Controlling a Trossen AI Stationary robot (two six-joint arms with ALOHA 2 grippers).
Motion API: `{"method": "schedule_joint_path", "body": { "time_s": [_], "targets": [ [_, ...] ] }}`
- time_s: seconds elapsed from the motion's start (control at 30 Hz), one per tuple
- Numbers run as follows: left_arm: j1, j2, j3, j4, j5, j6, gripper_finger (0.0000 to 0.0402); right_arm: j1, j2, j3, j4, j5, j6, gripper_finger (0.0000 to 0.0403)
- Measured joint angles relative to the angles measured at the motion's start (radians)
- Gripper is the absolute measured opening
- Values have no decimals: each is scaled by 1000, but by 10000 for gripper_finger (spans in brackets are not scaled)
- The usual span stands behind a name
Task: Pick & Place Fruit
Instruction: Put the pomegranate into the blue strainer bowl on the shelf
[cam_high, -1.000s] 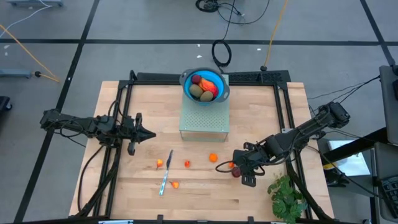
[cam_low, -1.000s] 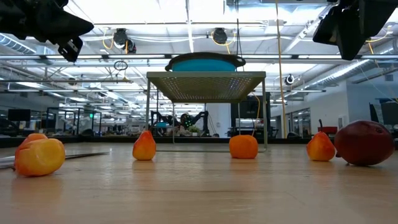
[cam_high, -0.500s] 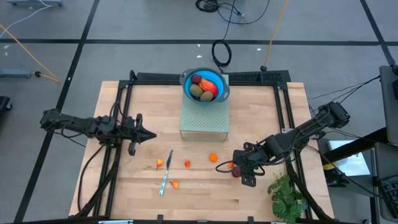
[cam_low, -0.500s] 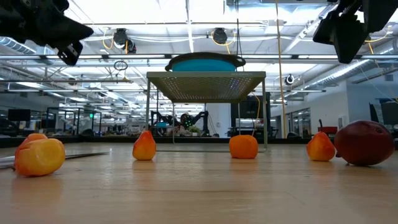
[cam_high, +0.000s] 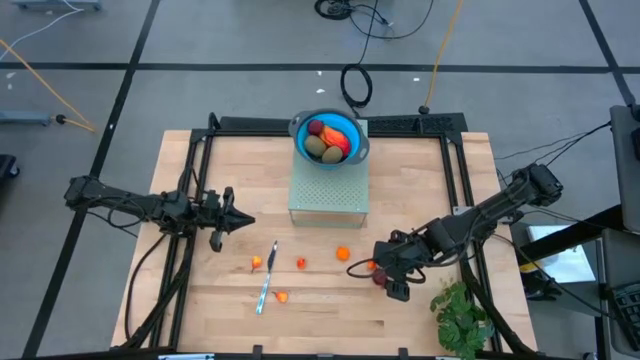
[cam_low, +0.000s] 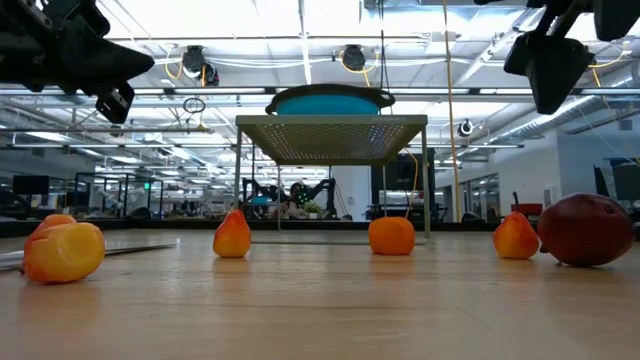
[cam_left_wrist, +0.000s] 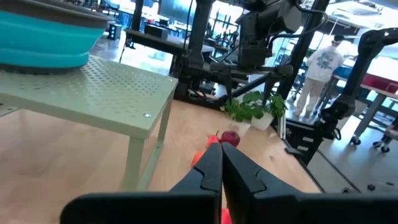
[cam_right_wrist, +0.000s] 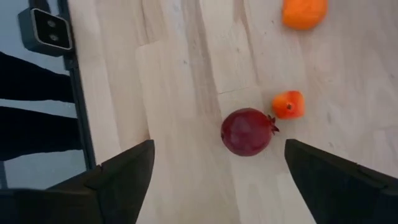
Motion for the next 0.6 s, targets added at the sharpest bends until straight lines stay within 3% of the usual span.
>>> {"method": "schedule_joint_path", "body": {
  "time_s": [0.3,0.6],
  "targets": [
    [0,0,0,-32,0,-10,18,1,0,-53,91,-32,21,354],
    [0,1,0,-34,0,-21,4,1,0,-63,90,-33,26,350]
  ]
}}
